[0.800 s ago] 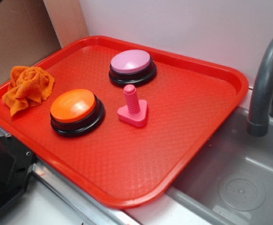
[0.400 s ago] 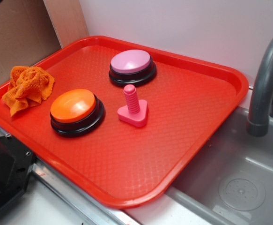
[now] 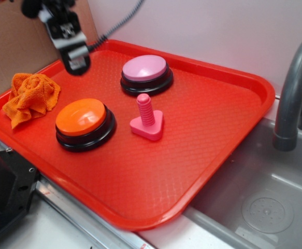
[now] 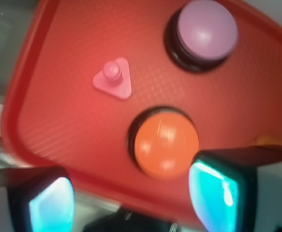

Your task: Push the orange button.

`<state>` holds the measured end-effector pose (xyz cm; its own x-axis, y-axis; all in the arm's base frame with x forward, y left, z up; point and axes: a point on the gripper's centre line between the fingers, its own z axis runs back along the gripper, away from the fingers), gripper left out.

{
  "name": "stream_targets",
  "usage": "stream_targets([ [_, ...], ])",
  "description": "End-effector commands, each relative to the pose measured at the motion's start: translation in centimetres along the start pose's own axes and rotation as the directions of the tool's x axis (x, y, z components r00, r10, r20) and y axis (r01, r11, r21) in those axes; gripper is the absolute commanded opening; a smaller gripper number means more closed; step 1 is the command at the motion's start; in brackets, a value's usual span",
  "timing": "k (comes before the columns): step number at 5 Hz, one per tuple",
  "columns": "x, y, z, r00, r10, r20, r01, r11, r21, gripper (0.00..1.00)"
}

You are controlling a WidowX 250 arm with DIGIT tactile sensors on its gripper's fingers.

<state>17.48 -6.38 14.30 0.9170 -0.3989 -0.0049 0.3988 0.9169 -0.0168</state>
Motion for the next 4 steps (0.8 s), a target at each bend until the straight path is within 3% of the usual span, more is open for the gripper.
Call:
stream_targets([
  [1,0.4,0.5,-3.8,0.991,-0.129,0.024,0.129,0.991,0.024,1.0],
  [2,-0.2,1.4,-5.1,0.994,-0.092,0.051,0.083,0.985,0.15,1.0],
  [3,-1.2,2.0,-7.7,0.995,-0.095,0.016,0.093,0.993,0.074,1.0],
  [4,-4.2,2.6,-9.4,0.999,-0.039,0.027,0.038,0.999,0.032,1.0],
])
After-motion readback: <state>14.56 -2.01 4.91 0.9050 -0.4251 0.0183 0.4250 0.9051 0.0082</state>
